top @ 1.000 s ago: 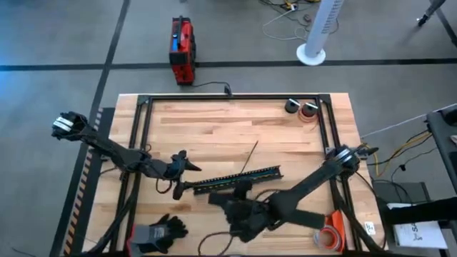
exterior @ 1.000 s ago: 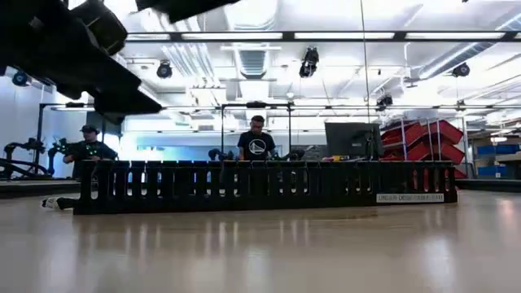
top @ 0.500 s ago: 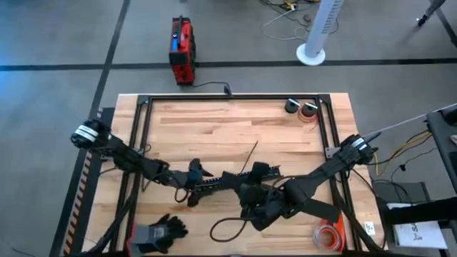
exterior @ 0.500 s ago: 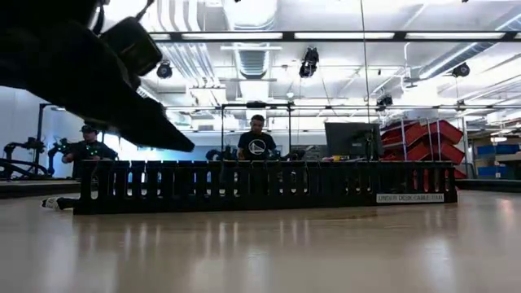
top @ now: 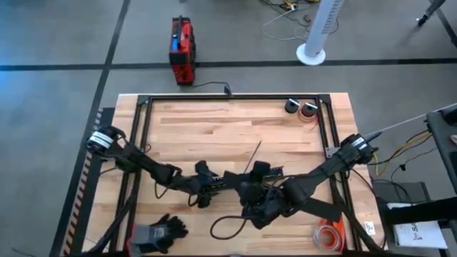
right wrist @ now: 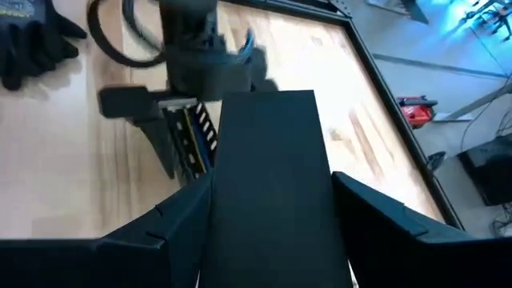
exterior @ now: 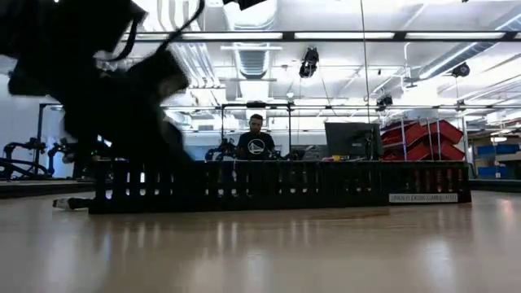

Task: Ziptie cables
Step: Insert the cable duct cover into the cable duct

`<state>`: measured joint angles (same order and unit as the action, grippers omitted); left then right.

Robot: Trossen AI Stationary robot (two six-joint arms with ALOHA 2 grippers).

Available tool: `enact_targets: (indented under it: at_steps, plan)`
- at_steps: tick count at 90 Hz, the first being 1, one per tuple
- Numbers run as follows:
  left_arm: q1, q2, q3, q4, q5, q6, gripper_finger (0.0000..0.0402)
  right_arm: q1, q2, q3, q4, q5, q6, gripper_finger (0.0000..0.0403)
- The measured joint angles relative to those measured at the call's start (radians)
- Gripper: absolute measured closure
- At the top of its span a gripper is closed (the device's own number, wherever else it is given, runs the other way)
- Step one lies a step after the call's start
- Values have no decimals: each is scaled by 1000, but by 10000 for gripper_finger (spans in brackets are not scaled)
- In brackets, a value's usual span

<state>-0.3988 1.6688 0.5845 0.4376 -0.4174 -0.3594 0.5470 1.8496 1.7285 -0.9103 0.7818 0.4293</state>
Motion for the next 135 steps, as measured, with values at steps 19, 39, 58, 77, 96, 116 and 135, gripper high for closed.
enact_targets:
  at_steps: [19,39,58,77,96,116,135]
  plan:
    - [4,1,-12,-142,16,-54,73,-1,0,-19,3,0,24,185]
    - [-11,-46,-17,-402,20,-76,186,-1,0,-34,12,-13,39,185]
    - [-38,-213,-21,-744,62,-97,195,0,0,-46,10,-41,42,185]
    - [-45,-418,-29,-945,182,-153,85,-6,0,-63,9,-84,-15,185]
    - [-45,-598,-29,-1088,204,-262,13,-44,0,-75,11,-111,-139,185]
    - [-45,-650,-43,-787,3,-162,18,-155,0,-141,81,-216,-307,185]
    - [-42,-597,-52,-499,-162,31,18,-270,-13,-170,126,-285,-531,185]
